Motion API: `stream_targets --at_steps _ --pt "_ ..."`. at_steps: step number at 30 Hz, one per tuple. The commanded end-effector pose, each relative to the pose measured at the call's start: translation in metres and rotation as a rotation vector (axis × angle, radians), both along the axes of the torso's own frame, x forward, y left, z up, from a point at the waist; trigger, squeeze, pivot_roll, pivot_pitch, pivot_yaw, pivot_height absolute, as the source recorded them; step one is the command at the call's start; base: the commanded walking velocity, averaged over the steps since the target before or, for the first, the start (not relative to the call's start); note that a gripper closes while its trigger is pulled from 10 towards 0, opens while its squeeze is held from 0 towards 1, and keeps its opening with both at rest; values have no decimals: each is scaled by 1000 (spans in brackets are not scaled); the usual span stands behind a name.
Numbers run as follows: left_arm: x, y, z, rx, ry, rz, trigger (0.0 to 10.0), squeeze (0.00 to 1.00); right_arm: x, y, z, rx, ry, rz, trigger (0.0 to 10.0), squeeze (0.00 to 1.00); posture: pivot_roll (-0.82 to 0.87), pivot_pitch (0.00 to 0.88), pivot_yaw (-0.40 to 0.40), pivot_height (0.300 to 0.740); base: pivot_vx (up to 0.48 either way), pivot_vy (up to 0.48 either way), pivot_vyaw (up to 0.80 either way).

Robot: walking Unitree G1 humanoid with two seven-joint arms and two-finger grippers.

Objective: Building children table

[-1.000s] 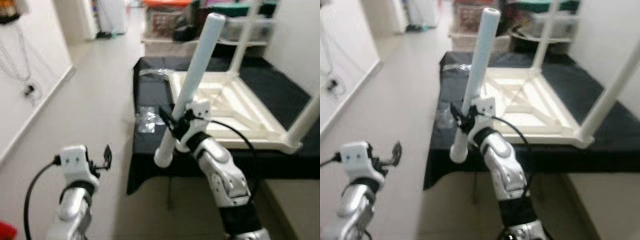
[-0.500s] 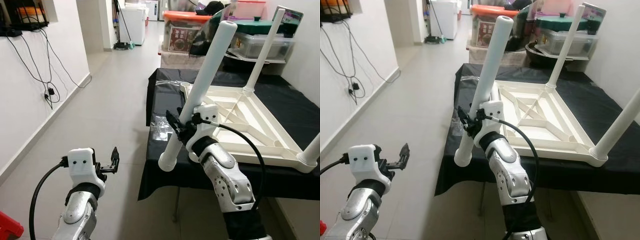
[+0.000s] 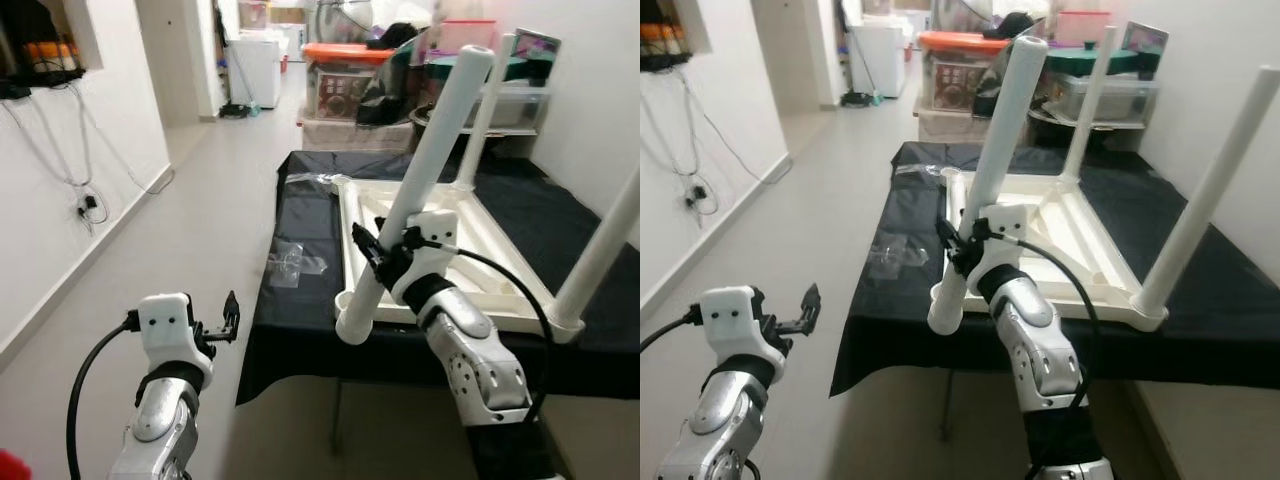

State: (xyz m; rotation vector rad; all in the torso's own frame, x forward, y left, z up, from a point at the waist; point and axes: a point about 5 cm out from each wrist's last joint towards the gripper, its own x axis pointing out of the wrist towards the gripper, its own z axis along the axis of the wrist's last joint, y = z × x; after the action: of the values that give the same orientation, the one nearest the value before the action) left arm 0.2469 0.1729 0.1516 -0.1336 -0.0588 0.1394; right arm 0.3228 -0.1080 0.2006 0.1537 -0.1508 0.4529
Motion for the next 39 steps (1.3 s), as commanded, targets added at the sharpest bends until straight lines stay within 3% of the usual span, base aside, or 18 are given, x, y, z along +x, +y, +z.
stream_targets --at_steps 1,10,14,21,26,30,39 --pt "2 1 4 -29 -18 12 10000 0 -1 4 7 23 -19 29 10000 0 50 0 -76 740 0 0 0" --pt "5 6 9 -41 -32 39 10000 0 -4 8 12 87 -20 102 10000 0 51 0 -77 740 0 0 0" --pt "8 4 28 -17 -99 36 10000 0 -20 23 30 213 -33 325 10000 0 54 0 -79 740 0 0 0" --pt "13 0 42 -2 -147 21 10000 0 -23 29 39 238 -32 407 10000 0 52 0 -73 740 0 0 0" --pt "16 -1 51 27 -179 15 10000 0 -14 22 45 241 -58 329 10000 0 51 0 -71 740 0 0 0" --pt "16 -6 56 63 -205 -28 10000 0 6 0 52 180 -115 80 10000 0 57 0 -70 740 195 0 0" --pt "13 -14 48 58 -174 -53 10000 0 4 -2 51 163 -108 60 10000 0 56 0 -63 740 273 0 0"
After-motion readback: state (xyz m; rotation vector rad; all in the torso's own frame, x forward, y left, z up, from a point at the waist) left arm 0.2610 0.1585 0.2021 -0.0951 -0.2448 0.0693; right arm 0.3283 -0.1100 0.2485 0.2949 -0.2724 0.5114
